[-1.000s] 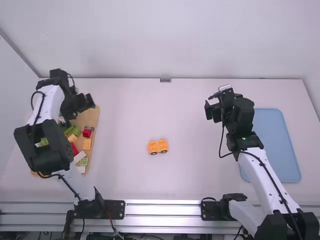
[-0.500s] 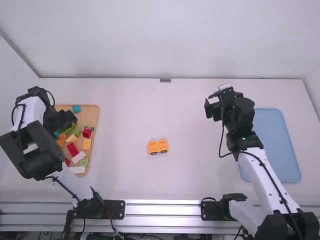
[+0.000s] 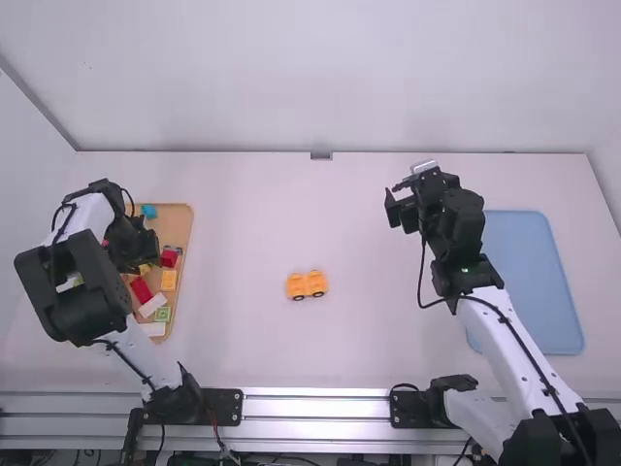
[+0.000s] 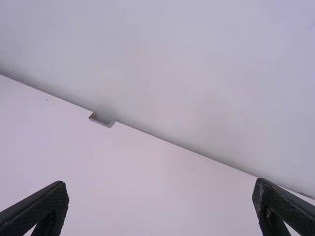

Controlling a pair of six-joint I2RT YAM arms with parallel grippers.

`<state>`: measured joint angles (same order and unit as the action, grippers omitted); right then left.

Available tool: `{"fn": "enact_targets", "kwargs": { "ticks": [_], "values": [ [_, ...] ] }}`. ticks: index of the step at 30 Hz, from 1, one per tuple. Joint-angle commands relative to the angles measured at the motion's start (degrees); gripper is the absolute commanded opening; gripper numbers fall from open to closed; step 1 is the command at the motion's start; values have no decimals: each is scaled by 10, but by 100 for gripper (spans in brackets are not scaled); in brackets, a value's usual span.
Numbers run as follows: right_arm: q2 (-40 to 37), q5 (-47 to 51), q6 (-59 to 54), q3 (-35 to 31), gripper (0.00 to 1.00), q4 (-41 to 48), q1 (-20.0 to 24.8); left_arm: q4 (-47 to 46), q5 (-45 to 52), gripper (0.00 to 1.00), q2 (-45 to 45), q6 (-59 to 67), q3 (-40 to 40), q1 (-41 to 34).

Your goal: Assemble lego blocks to make yellow taxi

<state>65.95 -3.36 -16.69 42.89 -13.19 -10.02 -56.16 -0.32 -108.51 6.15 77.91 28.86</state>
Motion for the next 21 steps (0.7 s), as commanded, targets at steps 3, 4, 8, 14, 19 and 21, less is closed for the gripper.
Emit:
{"fn": "enact_targets", "kwargs": {
  "ticks": [3, 4, 8, 14, 19, 21],
  "values": [
    [4, 2, 1, 24, 99, -12, -1, 8, -8, 34, 17, 15, -25, -1],
    [4, 2, 1, 24, 99, -16, -1, 14, -6, 41, 17, 14, -33, 1],
    [4, 2, 1, 24, 99, -31, -4, 25, 18, 61, 17, 59, -52, -4],
    [4, 2, 1, 24, 98, -35, -9, 33, 37, 54, 17, 91, -64, -17],
    [4, 2, 1, 24, 99, -36, -9, 47, 37, 55, 17, 113, -81, -22],
    [4, 2, 1, 24, 98, -39, -9, 51, 36, 56, 17, 113, -87, -22]
  ]
}}
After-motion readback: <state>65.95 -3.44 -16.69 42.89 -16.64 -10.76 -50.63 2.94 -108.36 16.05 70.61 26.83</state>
